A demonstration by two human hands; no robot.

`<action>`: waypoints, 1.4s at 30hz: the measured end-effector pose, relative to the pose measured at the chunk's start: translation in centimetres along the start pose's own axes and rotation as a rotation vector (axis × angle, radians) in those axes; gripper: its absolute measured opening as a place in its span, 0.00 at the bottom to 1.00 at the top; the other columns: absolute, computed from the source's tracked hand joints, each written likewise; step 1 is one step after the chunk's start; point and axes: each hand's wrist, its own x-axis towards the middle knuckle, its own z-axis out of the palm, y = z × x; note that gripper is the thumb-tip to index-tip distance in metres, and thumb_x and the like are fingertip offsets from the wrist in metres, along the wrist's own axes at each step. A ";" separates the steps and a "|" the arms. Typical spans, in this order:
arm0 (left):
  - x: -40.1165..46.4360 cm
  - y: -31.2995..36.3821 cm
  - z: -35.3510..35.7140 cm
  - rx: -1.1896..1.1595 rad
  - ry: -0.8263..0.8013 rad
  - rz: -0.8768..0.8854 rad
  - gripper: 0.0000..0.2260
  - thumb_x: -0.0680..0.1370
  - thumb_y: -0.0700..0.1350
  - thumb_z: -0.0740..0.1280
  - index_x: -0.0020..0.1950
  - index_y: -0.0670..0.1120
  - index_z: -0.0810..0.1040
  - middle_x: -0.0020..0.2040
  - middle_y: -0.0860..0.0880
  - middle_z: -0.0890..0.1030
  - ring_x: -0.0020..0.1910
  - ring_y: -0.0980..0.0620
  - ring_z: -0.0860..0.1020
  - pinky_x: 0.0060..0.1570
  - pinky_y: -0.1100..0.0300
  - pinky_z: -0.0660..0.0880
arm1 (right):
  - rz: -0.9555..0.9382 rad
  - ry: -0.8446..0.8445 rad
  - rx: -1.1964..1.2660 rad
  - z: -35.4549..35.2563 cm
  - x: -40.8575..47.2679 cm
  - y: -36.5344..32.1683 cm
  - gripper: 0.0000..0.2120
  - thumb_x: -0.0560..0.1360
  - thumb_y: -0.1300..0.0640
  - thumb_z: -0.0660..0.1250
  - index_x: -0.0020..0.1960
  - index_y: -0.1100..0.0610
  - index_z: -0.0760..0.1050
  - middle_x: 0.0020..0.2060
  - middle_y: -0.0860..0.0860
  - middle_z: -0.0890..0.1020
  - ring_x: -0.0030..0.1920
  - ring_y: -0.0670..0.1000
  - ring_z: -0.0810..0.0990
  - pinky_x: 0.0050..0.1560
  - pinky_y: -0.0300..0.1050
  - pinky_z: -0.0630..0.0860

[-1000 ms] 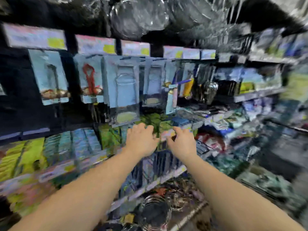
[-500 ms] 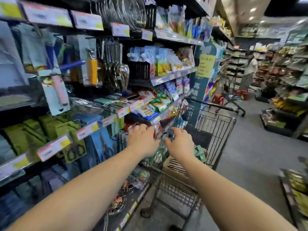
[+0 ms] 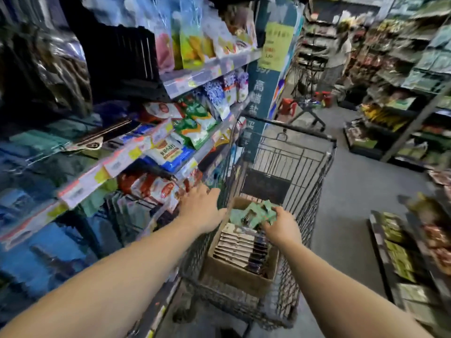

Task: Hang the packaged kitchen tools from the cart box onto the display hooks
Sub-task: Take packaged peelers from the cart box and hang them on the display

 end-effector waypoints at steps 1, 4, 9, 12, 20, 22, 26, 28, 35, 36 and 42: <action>1.0 -0.1 0.8 -0.007 -0.028 -0.002 0.28 0.79 0.62 0.60 0.76 0.50 0.63 0.73 0.42 0.66 0.72 0.39 0.64 0.71 0.45 0.63 | 0.033 -0.025 -0.005 0.7 1.1 0.8 0.27 0.74 0.51 0.69 0.72 0.49 0.66 0.62 0.54 0.77 0.60 0.57 0.78 0.57 0.51 0.77; 4.1 -0.3 3.1 -0.017 -0.061 -0.016 0.28 0.79 0.61 0.61 0.76 0.50 0.64 0.73 0.43 0.67 0.72 0.40 0.64 0.69 0.46 0.64 | 0.089 -0.100 -0.016 2.5 4.6 2.9 0.28 0.74 0.51 0.68 0.72 0.49 0.66 0.63 0.54 0.77 0.59 0.57 0.78 0.56 0.51 0.77; 8.8 -0.4 7.7 -0.028 -0.128 -0.131 0.29 0.79 0.62 0.61 0.76 0.51 0.63 0.73 0.44 0.67 0.72 0.40 0.66 0.69 0.46 0.64 | 0.061 -0.272 -0.119 6.1 11.4 5.9 0.23 0.77 0.53 0.66 0.71 0.53 0.67 0.63 0.56 0.76 0.58 0.56 0.78 0.55 0.49 0.76; 11.0 0.2 11.4 -0.065 -0.178 -0.247 0.29 0.79 0.63 0.60 0.76 0.51 0.63 0.72 0.44 0.69 0.71 0.42 0.66 0.69 0.47 0.65 | 0.016 -0.384 -0.209 8.7 16.0 7.4 0.23 0.76 0.52 0.66 0.69 0.54 0.67 0.61 0.56 0.77 0.58 0.57 0.78 0.57 0.52 0.77; 14.0 4.1 22.0 -0.180 -0.372 -0.527 0.30 0.79 0.64 0.60 0.76 0.50 0.64 0.71 0.44 0.70 0.70 0.42 0.67 0.67 0.48 0.67 | -0.128 -0.658 -0.357 16.4 26.5 11.6 0.23 0.75 0.51 0.67 0.69 0.55 0.69 0.59 0.55 0.79 0.57 0.58 0.78 0.56 0.52 0.77; 14.2 4.8 24.0 -0.208 -0.424 -0.582 0.30 0.80 0.62 0.59 0.78 0.50 0.61 0.73 0.43 0.68 0.72 0.42 0.66 0.69 0.48 0.66 | -0.126 -0.711 -0.344 18.5 27.8 12.4 0.23 0.76 0.52 0.65 0.69 0.56 0.69 0.58 0.56 0.80 0.56 0.58 0.79 0.54 0.52 0.78; 14.7 5.5 26.8 -0.260 -0.518 -0.647 0.29 0.81 0.61 0.59 0.78 0.48 0.61 0.76 0.42 0.65 0.76 0.42 0.62 0.73 0.52 0.60 | -0.147 -0.807 -0.395 22.3 29.5 14.2 0.27 0.75 0.47 0.65 0.70 0.56 0.65 0.63 0.58 0.75 0.62 0.60 0.76 0.61 0.56 0.75; 14.9 5.7 27.8 -0.309 -0.534 -0.681 0.29 0.81 0.61 0.60 0.78 0.49 0.62 0.77 0.42 0.64 0.76 0.42 0.61 0.74 0.51 0.60 | -0.134 -0.860 -0.409 23.6 30.0 15.0 0.36 0.73 0.41 0.68 0.74 0.54 0.60 0.69 0.56 0.70 0.68 0.59 0.70 0.67 0.58 0.69; 15.7 5.9 30.1 -0.385 -0.537 -0.762 0.29 0.79 0.61 0.62 0.77 0.50 0.62 0.76 0.43 0.65 0.76 0.42 0.61 0.72 0.44 0.64 | -0.177 -0.863 -0.549 24.2 30.0 15.6 0.53 0.65 0.30 0.70 0.79 0.50 0.48 0.74 0.55 0.63 0.73 0.60 0.62 0.71 0.59 0.60; 15.8 6.0 30.3 -0.408 -0.531 -0.772 0.29 0.79 0.61 0.63 0.76 0.50 0.64 0.75 0.43 0.67 0.75 0.42 0.63 0.71 0.45 0.66 | -0.163 -0.867 -0.532 24.3 29.9 15.8 0.50 0.64 0.32 0.71 0.77 0.49 0.54 0.71 0.55 0.67 0.71 0.60 0.66 0.71 0.59 0.63; 17.2 7.7 31.3 -0.949 -0.416 -1.056 0.25 0.78 0.57 0.68 0.71 0.46 0.71 0.64 0.47 0.78 0.62 0.45 0.78 0.62 0.50 0.76 | -0.337 -0.975 -0.408 22.1 27.7 16.1 0.28 0.60 0.33 0.71 0.55 0.47 0.74 0.48 0.45 0.77 0.51 0.49 0.77 0.52 0.51 0.79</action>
